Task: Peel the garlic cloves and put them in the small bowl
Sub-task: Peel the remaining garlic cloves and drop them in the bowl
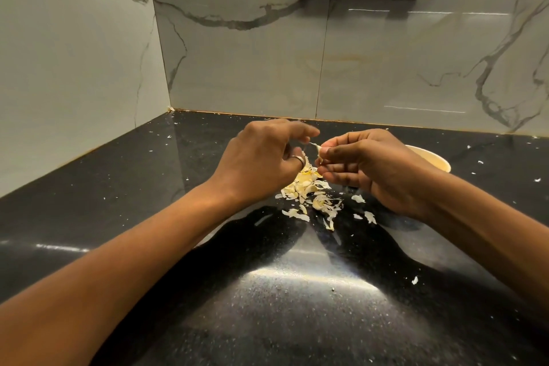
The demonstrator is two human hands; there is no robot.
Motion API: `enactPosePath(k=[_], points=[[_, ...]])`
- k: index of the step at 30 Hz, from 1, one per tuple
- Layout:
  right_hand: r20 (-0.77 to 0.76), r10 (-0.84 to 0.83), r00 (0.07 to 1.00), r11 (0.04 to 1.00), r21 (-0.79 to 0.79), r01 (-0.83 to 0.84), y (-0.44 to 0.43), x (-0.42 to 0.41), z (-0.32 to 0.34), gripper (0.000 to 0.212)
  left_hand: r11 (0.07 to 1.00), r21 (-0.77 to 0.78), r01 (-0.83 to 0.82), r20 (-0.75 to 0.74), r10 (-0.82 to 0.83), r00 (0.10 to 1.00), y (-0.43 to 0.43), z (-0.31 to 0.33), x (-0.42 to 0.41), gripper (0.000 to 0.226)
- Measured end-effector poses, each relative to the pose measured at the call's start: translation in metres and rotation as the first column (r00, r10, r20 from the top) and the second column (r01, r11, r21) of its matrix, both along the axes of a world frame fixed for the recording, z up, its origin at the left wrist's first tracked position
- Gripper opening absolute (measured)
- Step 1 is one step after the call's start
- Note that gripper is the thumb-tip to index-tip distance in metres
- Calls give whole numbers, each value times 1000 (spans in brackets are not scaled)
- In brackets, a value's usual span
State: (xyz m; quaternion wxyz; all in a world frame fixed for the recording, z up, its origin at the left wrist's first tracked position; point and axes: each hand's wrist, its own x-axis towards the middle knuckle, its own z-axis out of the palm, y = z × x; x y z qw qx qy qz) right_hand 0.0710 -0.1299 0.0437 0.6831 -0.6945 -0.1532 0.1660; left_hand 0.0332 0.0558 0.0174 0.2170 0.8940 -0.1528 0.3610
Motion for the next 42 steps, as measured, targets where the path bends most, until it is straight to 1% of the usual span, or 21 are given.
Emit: enactPosePath(k=[6, 9, 11, 14, 16, 19, 21, 24, 27, 29, 31, 38, 42], points=[[25, 36, 999, 999, -40, -35, 0, -1, 0, 13, 998, 45, 35, -12, -35, 999, 1, -3, 4, 21], [58, 50, 997, 998, -47, -47, 0, 0, 0, 17, 999, 31, 20, -17, -20, 1000, -1, -1, 1, 26], [119, 69, 990, 996, -72, -61, 0, 0, -1, 21, 1000, 21, 4, -23, -4, 1000, -2, -1, 0, 29], [224, 67, 972, 990, -136, -37, 1, -1, -5, 14, 1000, -9, -17, -55, 16, 998, -4, -1, -1, 32], [267, 43, 963, 987, -158, 0, 0, -1, -5, 12, 999, -33, -43, -88, 40, 995, -5, -1, -2, 33], [291, 1, 957, 984, -168, 50, -2, 0, -4, 11, 993, -49, -111, -130, 104, 986, -4, 1, -3, 36], [296, -6, 955, 983, -175, 60, -2, 0, -3, 10, 990, -39, -135, -153, 128, 980, -4, 0, -2, 32], [299, -4, 954, 980, -190, 63, -2, 0, -3, 9, 990, 13, -141, -115, 142, 983, -3, -3, 0, 27], [302, 2, 953, 976, -207, 64, -2, 1, -3, 8, 997, 12, -78, -53, 79, 995, -1, -3, 1, 11], [304, 8, 953, 975, -213, 60, -2, 2, -4, 8, 1000, 5, -24, -9, 24, 1000, -2, -3, 2, 18], [305, 19, 952, 976, -213, 49, -2, 2, -4, 8, 1000, -2, 2, 5, -2, 1000, -4, -3, 2, 19], [337, 45, 941, 986, -168, 13, 0, 1, -7, 13, 999, -54, -5, 33, 7, 999, -6, -4, 0, 16], [373, 70, 925, 982, -189, 2, 0, 1, -9, 10, 998, -51, -27, 32, 29, 999, -7, -3, -2, 22]])
